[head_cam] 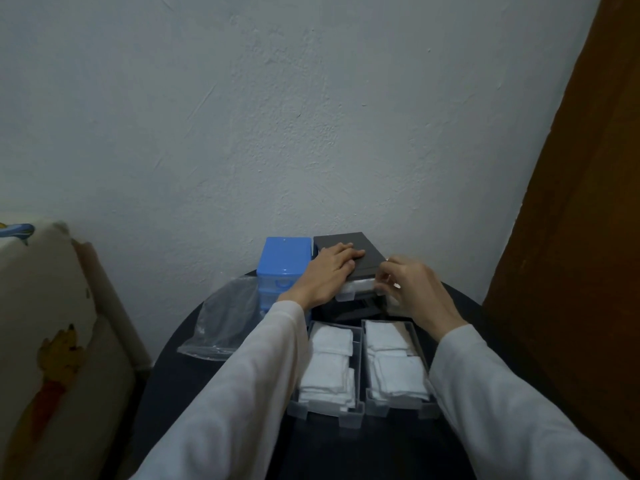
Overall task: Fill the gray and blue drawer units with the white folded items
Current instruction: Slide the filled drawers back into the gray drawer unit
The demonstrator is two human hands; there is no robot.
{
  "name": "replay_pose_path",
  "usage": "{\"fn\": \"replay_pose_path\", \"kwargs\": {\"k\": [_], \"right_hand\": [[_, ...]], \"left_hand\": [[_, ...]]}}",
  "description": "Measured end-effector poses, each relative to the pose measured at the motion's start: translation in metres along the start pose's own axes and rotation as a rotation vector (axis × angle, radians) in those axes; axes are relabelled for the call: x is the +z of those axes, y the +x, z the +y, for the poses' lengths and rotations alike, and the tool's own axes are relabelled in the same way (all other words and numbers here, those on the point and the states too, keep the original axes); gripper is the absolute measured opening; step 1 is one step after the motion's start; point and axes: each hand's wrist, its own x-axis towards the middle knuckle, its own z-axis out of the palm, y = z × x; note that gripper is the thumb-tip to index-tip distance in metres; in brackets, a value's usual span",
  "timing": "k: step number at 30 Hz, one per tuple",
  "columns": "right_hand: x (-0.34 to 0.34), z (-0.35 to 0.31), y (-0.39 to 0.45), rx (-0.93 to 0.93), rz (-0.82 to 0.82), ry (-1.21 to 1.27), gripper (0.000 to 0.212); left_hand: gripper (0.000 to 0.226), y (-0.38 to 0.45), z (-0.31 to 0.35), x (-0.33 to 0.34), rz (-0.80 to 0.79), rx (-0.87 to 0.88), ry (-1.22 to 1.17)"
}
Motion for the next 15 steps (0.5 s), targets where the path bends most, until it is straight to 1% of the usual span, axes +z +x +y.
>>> {"fn": "replay_pose_path", "kwargs": {"k": [3, 7, 10, 12, 13, 14, 15], "right_hand": [[0.001, 0.003, 0.001, 0.062, 0.026, 0.054, 0.014], [0.003, 0.001, 0.006, 0.131, -0.003, 0.042, 0.016], [0.005, -0.001, -0.001, 0.175, 0.009, 0.054, 0.013], [0.003, -0.004, -0.012, 0.244, 0.036, 0.095, 0.009], [0.003, -0.006, -0.018, 0.294, 0.030, 0.117, 0.005], [0.001, -0.010, -0.023, 0.354, -0.008, 0.131, 0.008], [0.001, -0.013, -0.030, 0.416, -0.073, 0.132, 0.016]], "left_hand": [[0.039, 0.001, 0.000, 0.001, 0.002, 0.002, 0.005], [0.039, 0.001, -0.001, 0.002, 0.010, 0.000, -0.005], [0.040, 0.001, 0.000, 0.002, 0.008, -0.004, -0.005], [0.040, 0.000, 0.002, 0.002, 0.010, -0.003, 0.002], [0.040, -0.001, 0.002, 0.003, 0.012, -0.003, 0.000], [0.040, -0.002, 0.003, 0.003, 0.012, -0.006, -0.007], [0.041, -0.003, 0.004, 0.003, 0.008, -0.016, -0.016]]}}
